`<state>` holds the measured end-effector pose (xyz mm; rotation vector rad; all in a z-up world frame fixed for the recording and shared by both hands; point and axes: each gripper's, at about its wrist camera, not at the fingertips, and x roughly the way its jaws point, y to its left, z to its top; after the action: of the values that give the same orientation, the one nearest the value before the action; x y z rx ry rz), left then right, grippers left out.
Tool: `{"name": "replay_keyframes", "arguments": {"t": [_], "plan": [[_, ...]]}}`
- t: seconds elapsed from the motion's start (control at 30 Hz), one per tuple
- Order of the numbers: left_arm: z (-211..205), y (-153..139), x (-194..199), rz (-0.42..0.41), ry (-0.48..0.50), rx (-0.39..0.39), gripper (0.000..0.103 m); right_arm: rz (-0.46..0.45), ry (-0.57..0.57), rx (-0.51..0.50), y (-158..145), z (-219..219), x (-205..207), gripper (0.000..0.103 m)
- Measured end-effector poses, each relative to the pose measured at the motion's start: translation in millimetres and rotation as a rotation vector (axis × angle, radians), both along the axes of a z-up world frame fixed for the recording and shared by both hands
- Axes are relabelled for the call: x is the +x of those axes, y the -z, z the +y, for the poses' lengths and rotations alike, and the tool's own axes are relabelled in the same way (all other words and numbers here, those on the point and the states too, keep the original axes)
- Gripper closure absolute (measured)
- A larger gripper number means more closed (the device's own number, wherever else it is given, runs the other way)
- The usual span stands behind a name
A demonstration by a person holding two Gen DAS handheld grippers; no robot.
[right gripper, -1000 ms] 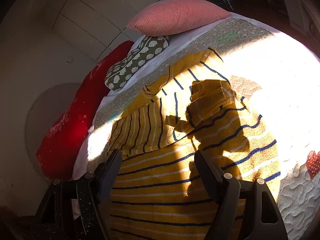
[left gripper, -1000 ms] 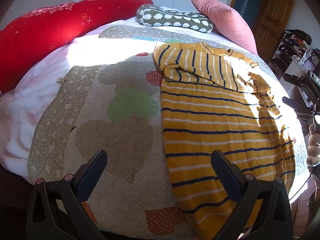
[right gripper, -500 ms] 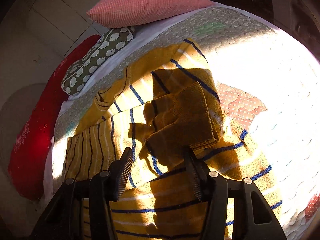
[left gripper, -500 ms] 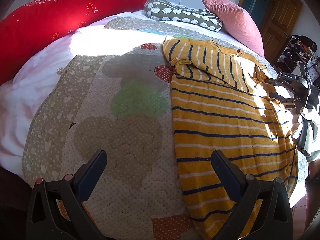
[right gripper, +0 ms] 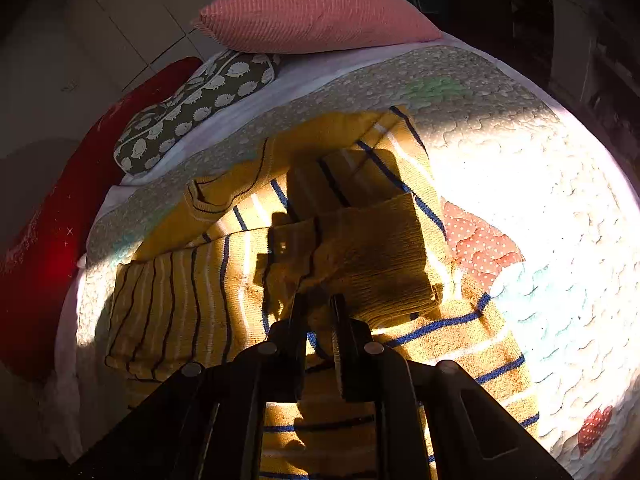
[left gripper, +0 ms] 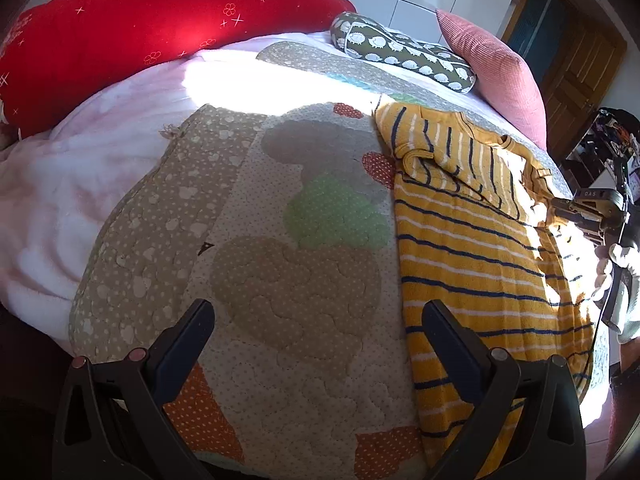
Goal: Fold small clothes
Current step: 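Grasp the folded sleeve with the right gripper and lift it outward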
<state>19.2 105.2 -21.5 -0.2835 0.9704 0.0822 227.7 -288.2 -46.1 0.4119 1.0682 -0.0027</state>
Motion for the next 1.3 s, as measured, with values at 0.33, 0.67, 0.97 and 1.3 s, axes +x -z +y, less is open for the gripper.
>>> {"name": "replay_keyframes", "arguments": {"t": [0.33, 0.67, 0.97, 1.3], "plan": [[3.5, 7.6, 6.4, 0.046, 0.002, 0.021, 0.000, 0.015, 0.070, 0.040, 15.6, -15.5, -9.9, 0.066], [17.1, 2.6, -13.7, 0.015, -0.008, 0.037, 0.000, -0.081, 0.001, -0.205, -9.6, 39.5, -4.7, 0.096], [77.2, -5.4, -53.1, -0.001, -0.146, 0.034, 0.000, -0.262, -0.529, 0.037, -75.3, 244.1, -55.7, 0.096], [109.2, -5.8, -84.6, 0.013, -0.222, 0.035, 0.000, -0.001, -0.986, 0.392, -32.6, 423.5, -120.9, 0.081]]}}
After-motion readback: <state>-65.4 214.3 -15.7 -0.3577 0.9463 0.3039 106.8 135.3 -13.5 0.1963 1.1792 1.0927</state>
